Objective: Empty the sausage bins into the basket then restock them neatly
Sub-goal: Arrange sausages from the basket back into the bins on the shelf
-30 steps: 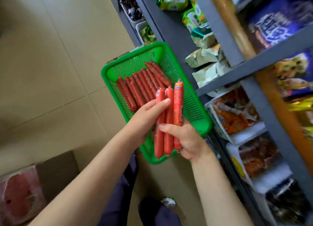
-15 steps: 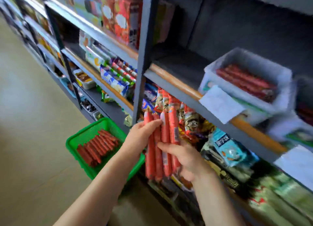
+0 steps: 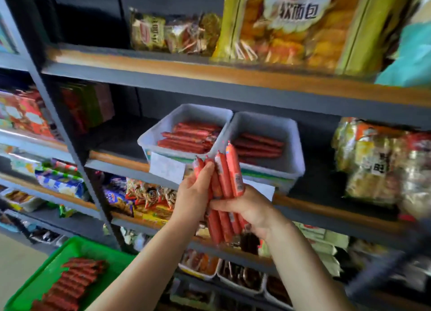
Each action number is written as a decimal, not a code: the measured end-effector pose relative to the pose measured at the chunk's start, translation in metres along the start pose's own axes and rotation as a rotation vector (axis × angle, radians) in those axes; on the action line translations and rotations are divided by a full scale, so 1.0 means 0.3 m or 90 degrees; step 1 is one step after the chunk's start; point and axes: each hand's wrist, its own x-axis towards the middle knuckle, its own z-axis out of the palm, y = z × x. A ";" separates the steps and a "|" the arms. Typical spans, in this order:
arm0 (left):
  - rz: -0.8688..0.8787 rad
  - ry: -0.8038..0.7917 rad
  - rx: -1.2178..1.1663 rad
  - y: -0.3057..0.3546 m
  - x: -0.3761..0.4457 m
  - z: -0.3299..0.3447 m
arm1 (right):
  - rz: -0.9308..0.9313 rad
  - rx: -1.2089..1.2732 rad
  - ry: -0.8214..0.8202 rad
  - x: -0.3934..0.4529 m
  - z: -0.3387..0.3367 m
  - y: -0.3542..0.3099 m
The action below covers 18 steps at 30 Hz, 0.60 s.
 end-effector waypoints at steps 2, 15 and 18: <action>0.045 -0.032 0.059 0.007 -0.001 0.039 | -0.001 -0.007 0.037 -0.028 -0.060 -0.023; 0.480 -0.030 0.743 -0.149 0.267 -0.039 | 0.050 -0.559 0.039 0.080 -0.294 -0.401; 0.456 -0.015 0.707 -0.137 0.265 -0.025 | 0.125 -0.707 0.047 0.196 -0.328 -0.424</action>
